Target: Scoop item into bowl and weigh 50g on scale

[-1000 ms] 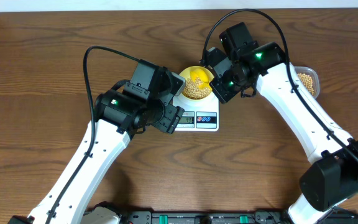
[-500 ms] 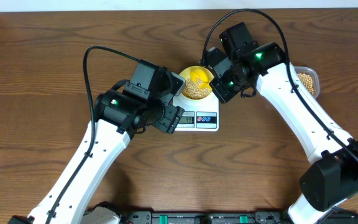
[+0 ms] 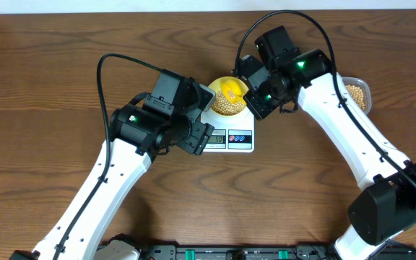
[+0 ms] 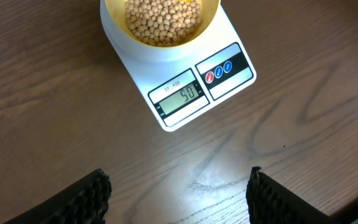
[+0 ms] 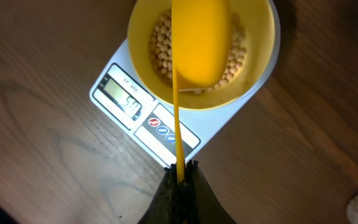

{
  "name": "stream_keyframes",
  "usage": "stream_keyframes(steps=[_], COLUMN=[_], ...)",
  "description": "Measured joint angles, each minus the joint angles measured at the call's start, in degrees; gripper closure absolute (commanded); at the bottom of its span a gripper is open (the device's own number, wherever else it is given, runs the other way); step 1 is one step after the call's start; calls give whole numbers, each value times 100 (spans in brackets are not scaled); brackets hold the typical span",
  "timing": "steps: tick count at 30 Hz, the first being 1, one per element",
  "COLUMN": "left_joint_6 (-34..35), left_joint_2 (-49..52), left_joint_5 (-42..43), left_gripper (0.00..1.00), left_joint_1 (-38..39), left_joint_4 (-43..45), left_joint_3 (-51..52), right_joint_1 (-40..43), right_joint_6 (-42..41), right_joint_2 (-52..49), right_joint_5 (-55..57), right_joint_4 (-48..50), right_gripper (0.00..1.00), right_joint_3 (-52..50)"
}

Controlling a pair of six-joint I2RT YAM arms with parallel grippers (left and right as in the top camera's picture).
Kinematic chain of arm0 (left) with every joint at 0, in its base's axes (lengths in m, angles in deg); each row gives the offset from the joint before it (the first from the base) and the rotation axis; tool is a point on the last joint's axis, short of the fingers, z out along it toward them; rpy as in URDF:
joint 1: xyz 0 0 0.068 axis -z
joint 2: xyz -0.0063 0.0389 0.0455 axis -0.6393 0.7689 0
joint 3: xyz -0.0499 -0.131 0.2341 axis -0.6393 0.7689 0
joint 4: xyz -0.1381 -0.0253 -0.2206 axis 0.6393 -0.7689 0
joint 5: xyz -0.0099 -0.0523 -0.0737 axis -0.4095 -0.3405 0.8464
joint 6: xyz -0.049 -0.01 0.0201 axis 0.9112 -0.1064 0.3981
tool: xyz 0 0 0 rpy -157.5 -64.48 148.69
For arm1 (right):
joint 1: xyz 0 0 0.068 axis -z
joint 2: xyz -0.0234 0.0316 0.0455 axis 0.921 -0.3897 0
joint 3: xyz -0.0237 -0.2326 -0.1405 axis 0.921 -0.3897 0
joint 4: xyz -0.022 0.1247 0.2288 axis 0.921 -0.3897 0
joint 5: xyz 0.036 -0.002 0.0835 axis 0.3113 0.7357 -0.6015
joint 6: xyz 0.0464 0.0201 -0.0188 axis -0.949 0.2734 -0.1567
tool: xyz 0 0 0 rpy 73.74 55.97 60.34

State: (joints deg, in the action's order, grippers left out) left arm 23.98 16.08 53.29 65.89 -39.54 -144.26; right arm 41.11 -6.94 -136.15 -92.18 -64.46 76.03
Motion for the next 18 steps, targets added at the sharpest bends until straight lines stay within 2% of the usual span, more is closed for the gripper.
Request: stream_keyframes(steps=[18], left_joint_6=[0], left_joint_2=[0], left_joint_5=[0], left_gripper=[27], left_joint_1=[0], left_joint_4=[0], left_joint_3=[0], right_joint_1=[98], right_joint_6=[-2], right_joint_2=[0], right_joint_5=[-149], right_joint_4=[9], right_gripper=[99], right_joint_3=[0])
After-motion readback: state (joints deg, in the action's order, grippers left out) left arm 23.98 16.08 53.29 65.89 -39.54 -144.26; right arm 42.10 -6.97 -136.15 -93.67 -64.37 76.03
